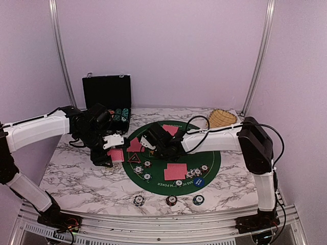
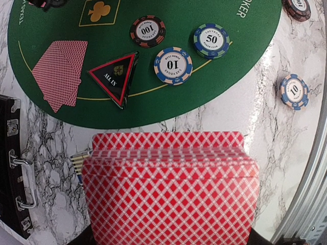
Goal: Distribute texas hold em gaming equipment
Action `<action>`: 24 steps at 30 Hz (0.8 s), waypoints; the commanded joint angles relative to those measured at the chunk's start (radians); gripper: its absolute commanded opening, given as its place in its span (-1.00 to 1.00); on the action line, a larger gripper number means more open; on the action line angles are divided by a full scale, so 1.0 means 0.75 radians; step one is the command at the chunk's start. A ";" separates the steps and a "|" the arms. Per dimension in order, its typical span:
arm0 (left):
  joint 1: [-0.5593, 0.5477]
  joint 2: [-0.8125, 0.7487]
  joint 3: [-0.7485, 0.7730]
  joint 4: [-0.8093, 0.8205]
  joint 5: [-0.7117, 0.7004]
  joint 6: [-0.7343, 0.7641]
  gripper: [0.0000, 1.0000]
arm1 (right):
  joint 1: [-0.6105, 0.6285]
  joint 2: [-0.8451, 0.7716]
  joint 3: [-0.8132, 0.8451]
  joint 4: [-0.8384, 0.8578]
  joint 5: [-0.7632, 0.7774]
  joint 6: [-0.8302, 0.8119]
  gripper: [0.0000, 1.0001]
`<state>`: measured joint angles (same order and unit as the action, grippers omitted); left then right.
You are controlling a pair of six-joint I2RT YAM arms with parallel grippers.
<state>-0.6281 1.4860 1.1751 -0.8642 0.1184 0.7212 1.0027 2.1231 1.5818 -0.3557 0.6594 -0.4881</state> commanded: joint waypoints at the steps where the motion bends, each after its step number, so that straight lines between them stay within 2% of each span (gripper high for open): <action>1: 0.007 -0.050 0.014 -0.042 0.011 -0.002 -0.85 | 0.021 0.011 -0.045 0.172 0.052 -0.157 -1.00; 11: 0.007 -0.033 0.048 -0.052 0.021 -0.004 -0.85 | 0.035 0.053 -0.098 0.161 -0.092 -0.163 -0.99; 19: 0.007 -0.023 0.055 -0.052 0.033 -0.008 -0.85 | 0.035 0.060 -0.137 0.070 -0.193 -0.071 -0.84; 21: 0.007 -0.020 0.054 -0.052 0.034 -0.009 -0.85 | 0.035 0.049 -0.146 0.056 -0.216 -0.052 -0.72; 23: 0.007 -0.018 0.055 -0.052 0.031 -0.009 -0.85 | 0.034 0.030 -0.152 0.030 -0.255 -0.026 -0.22; 24: 0.007 -0.016 0.056 -0.052 0.030 -0.008 -0.85 | 0.035 0.019 -0.156 0.023 -0.265 -0.016 -0.07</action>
<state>-0.6281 1.4822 1.1828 -0.8806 0.1226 0.7208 1.0229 2.1574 1.4685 -0.2966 0.5213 -0.5476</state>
